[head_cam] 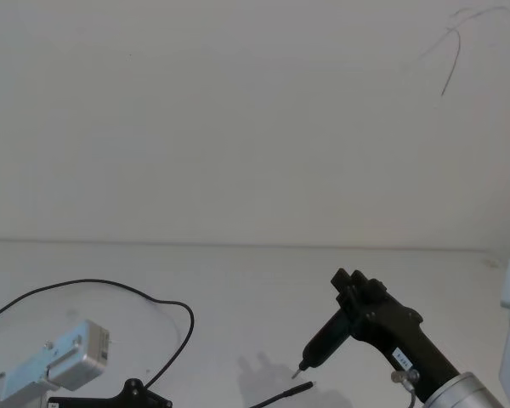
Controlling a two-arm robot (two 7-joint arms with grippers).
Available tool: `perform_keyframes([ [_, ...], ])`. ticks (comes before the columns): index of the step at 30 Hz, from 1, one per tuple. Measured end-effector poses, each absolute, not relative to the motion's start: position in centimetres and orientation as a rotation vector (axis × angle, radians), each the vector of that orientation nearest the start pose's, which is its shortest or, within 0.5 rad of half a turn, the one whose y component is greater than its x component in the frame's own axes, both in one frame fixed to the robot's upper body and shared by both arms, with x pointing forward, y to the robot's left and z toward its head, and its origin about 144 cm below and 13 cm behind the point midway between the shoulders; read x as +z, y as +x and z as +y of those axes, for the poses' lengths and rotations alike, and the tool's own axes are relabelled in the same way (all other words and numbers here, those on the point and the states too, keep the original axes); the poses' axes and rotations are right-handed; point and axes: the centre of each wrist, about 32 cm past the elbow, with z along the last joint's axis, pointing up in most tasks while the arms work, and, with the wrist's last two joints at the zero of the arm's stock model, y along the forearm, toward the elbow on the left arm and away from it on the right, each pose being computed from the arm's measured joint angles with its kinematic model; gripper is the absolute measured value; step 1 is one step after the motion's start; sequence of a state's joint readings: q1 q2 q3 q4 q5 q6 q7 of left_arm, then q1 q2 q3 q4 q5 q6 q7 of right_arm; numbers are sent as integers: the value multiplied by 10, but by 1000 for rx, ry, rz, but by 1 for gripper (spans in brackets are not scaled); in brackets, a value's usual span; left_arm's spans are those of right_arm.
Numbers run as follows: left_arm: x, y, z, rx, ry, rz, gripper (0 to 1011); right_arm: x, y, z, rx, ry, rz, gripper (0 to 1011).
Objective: Pick up the data cable with the one hand.
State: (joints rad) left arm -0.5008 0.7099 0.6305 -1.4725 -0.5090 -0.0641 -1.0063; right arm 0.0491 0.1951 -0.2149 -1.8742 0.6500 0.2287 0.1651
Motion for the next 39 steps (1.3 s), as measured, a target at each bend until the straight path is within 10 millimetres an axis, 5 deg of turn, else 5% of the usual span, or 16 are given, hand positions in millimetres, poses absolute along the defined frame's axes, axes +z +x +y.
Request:
perform_keyframes([
  [39,1239,542,297,159,272,-195,43,1226,454,-201,-1053,218,118,251],
])
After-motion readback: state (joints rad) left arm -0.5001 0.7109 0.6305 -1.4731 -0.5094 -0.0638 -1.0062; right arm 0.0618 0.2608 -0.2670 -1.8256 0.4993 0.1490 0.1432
